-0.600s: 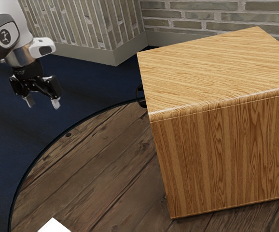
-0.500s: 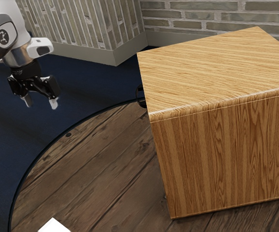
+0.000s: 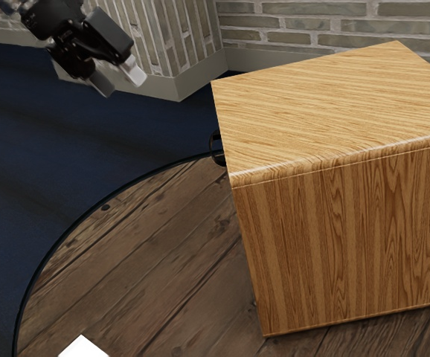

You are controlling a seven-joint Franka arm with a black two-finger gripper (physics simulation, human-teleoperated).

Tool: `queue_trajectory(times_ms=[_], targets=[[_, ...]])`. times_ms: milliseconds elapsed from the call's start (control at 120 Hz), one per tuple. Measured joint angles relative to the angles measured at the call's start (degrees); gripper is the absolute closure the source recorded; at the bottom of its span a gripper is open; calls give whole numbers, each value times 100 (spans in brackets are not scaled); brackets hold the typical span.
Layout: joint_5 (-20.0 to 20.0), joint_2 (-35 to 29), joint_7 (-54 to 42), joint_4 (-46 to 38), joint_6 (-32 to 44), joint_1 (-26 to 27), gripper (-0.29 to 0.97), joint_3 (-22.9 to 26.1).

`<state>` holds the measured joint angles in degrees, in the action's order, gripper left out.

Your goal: Pull the drawer handle with one arm to open the drawer

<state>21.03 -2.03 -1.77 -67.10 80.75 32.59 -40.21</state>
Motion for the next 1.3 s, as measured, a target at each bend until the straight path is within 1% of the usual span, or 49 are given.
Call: queue_trajectory(times_ms=[117, 200, 233, 258, 308, 350, 367, 400, 433, 458, 508, 550, 575, 608, 733, 842, 892, 983, 1217, 1300], targets=[[449, 75, 324, -146, 119, 563, 0, -79], [637, 33, 627, -298, 171, 944, 0, -281], [683, -22, 753, -375, 185, 1011, 0, -357], [710, -48, 845, -411, 194, 941, 0, -388], [743, -90, 1023, -475, 209, 505, 0, -400], [752, -121, 1174, -546, 206, -123, 0, -336], [751, -155, 1234, -615, 201, -469, 0, -218], [709, -285, 1349, -803, 193, -1456, 0, 378], [579, -460, 1462, -1026, 188, -2741, 0, 1469], [496, -557, 1543, -1186, 188, -3389, 0, 2196], [371, -659, 1697, -1439, 193, -4068, 0, 3349], [300, -695, 1818, -1578, 205, -4449, 0, 4055], [267, -701, 1888, -1656, 223, -4595, 0, 4318], [233, -704, 1977, -1749, 251, -4730, 0, 4525], [168, -684, 2284, -1872, 380, -5094, 0, 4784], [221, -657, 2529, -1886, 539, -5570, 0, 5406], [287, -645, 2629, -1888, 609, -5692, 0, 5607], [361, -639, 2796, -1959, 704, -5797, 0, 5720], [543, -655, 3121, -1970, 935, -5920, 0, 5748], [572, -649, 3216, -1975, 996, -6225, 0, 6089]])
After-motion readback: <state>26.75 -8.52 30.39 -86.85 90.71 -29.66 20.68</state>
